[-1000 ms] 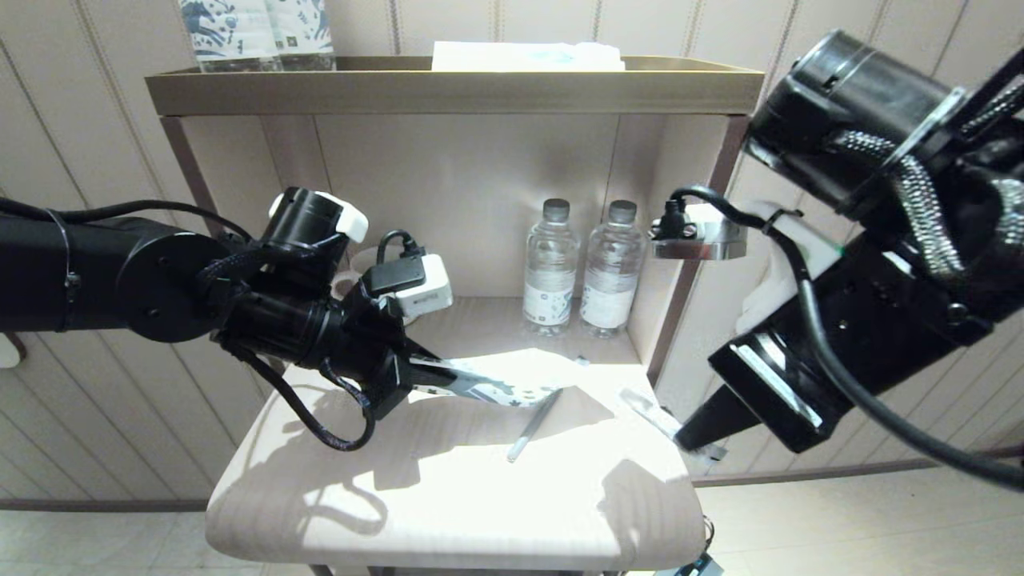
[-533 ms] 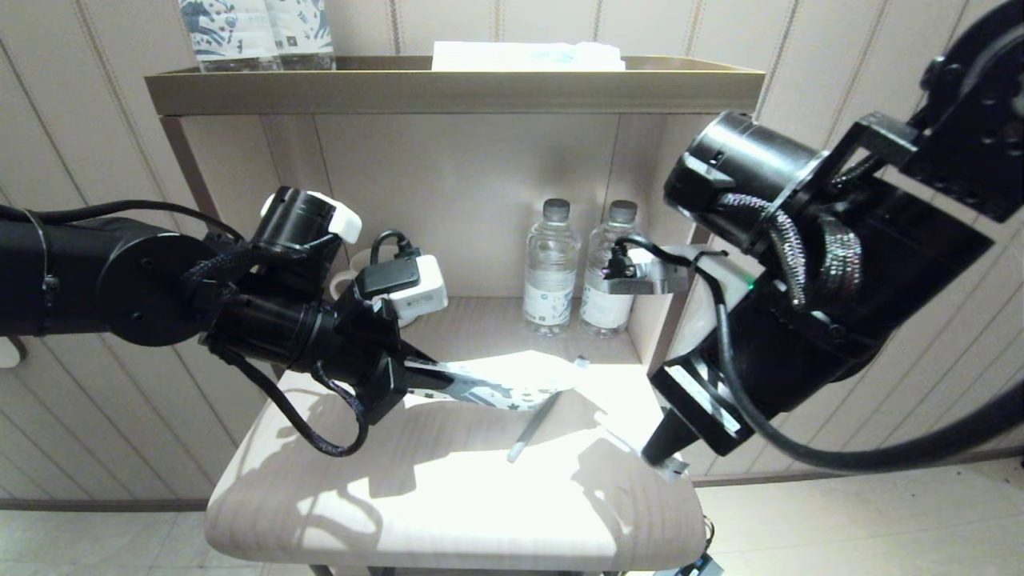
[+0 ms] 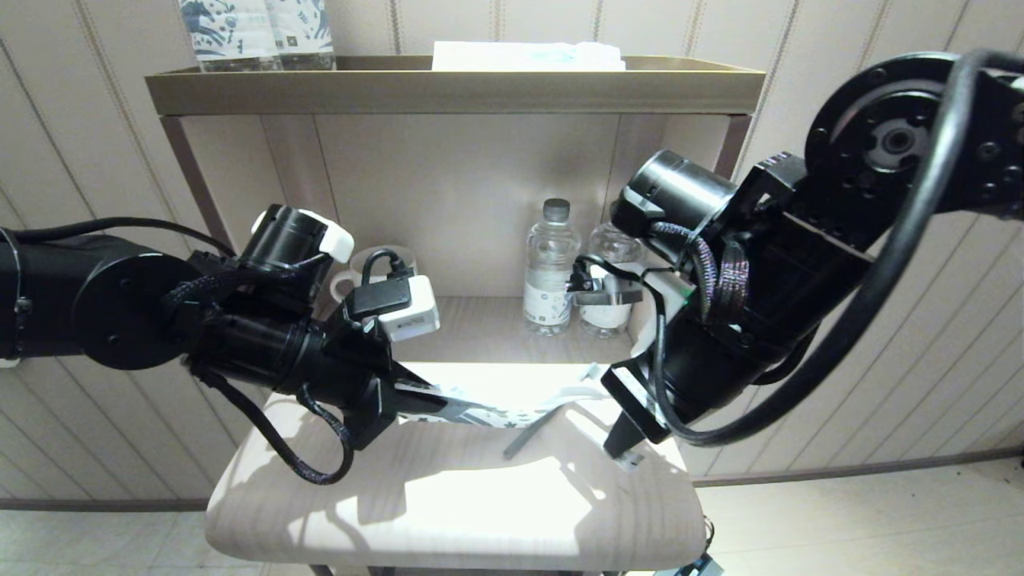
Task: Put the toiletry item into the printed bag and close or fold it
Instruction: Place the toothpaste in the storage bag
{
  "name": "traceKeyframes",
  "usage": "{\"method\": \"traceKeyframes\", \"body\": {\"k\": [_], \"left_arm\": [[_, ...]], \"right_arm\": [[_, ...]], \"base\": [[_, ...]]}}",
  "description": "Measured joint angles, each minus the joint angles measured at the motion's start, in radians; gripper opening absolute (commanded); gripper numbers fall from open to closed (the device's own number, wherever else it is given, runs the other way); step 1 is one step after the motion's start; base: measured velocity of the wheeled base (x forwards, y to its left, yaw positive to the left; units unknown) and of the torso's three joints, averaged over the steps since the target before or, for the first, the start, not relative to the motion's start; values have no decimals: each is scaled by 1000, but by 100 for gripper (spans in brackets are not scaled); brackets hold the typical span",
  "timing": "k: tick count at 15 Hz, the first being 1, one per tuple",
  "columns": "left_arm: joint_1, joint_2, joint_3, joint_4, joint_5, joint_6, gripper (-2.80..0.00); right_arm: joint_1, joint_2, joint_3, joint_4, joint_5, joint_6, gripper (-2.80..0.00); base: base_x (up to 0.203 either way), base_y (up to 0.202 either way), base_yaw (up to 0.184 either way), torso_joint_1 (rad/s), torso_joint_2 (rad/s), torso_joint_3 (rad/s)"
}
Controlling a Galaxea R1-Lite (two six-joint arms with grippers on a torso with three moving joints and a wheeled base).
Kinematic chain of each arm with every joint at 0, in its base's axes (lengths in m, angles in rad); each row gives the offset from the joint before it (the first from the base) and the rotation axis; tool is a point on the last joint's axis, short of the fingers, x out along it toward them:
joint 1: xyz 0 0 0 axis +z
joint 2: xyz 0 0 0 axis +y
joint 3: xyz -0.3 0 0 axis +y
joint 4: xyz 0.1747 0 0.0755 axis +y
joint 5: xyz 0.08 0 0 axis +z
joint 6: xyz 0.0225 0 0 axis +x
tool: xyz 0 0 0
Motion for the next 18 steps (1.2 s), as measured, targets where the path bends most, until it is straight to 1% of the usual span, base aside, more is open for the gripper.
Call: {"method": "traceKeyframes", "body": {"k": [7,14,18], "left_arm": [[-19,-17,13,0,-4,12,-280],[-20,-7,16,-2,-4,12,-280],[-20,-7,18,-2,-4,11,-280]], "right_arm": [[2,15,0,-55,0,0,-280],[31,-64,4,-23,-1,19,-280],[35,-49,6,-22,0,22,-280]], "base": [[0,0,0,0,0,0],[0,0,0,0,0,0],[0,0,0,0,0,0]]}}
